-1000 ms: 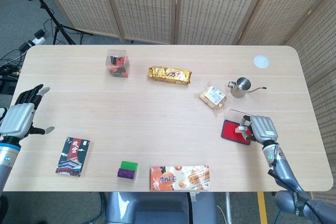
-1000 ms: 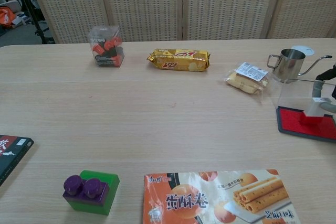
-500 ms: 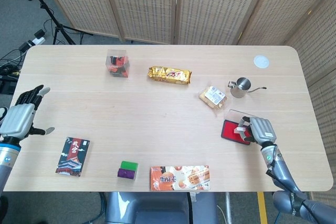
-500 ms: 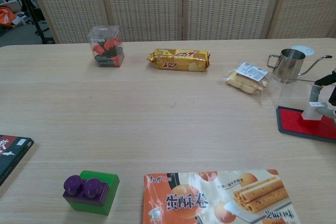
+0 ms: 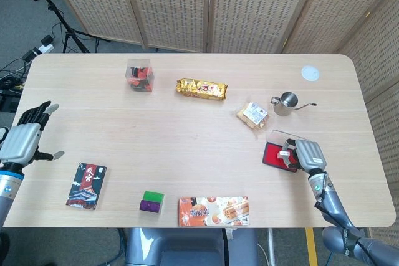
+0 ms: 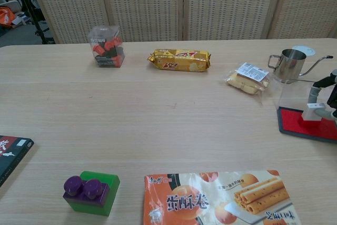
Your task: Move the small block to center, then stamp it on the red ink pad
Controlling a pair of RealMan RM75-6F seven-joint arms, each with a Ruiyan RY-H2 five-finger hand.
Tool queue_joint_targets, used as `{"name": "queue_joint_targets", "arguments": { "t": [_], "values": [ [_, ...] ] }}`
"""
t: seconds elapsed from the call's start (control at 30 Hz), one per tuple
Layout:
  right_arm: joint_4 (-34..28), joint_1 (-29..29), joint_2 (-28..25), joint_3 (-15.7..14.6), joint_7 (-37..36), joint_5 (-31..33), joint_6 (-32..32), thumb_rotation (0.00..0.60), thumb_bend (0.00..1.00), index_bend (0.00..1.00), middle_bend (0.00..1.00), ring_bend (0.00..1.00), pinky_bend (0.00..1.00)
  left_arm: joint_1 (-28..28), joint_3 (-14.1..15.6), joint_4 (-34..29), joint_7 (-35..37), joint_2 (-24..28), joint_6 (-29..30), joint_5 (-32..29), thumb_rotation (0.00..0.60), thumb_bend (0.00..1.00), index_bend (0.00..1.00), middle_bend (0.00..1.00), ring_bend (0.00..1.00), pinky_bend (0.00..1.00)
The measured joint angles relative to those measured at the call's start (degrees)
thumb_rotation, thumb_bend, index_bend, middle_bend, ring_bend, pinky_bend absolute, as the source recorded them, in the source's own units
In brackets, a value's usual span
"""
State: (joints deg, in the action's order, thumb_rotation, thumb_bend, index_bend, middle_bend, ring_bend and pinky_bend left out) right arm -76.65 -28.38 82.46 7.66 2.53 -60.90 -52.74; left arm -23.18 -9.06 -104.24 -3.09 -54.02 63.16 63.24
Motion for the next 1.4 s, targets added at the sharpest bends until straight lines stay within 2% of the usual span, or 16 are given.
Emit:
{"name": "queue_joint_targets", "arguments": {
  "t": [0.77,0.97,1.13,1.4],
  "values": [
    [-2.85,0.34,-1.21,1.17,0.92,-0.11,-0.84,0.6,0.67,0.57,0.97,0.9,1.0,0.45,-0.05,-0.05,1.63,0.66,0.2,0.91,0.6,0.02,0.0,0.0,0.0,0.0],
    [-8.92,0.3,-4.0,2.69,0.55,-1.22,-2.62,0.6,0.67,0.57,0.97,0.9,1.0,0.61,-0.1,0.01,2.24,0.9,0.24,1.16,0.6,0.02,0.0,0.0,0.0,0.0],
    [-16.24,-0.63,-6.79,5.35,1.56,-1.93,-4.67,0.6,0.67,0.57,0.97,0.9,1.0,0.71,-0.06,-0.05,2.7,1.08,0.22,1.55,0.6,0.02,0.0,0.0,0.0,0.0],
    [-18.97,-5.74,-3.18,8.48,8.16,4.04,-4.65,0.6,0.67,0.57,0.97,0.9,1.0,0.95,0.05,-0.02,3.63,1.44,0.2,2.32,0.6,0.02,0.0,0.0,0.0,0.0]
  ]
}}
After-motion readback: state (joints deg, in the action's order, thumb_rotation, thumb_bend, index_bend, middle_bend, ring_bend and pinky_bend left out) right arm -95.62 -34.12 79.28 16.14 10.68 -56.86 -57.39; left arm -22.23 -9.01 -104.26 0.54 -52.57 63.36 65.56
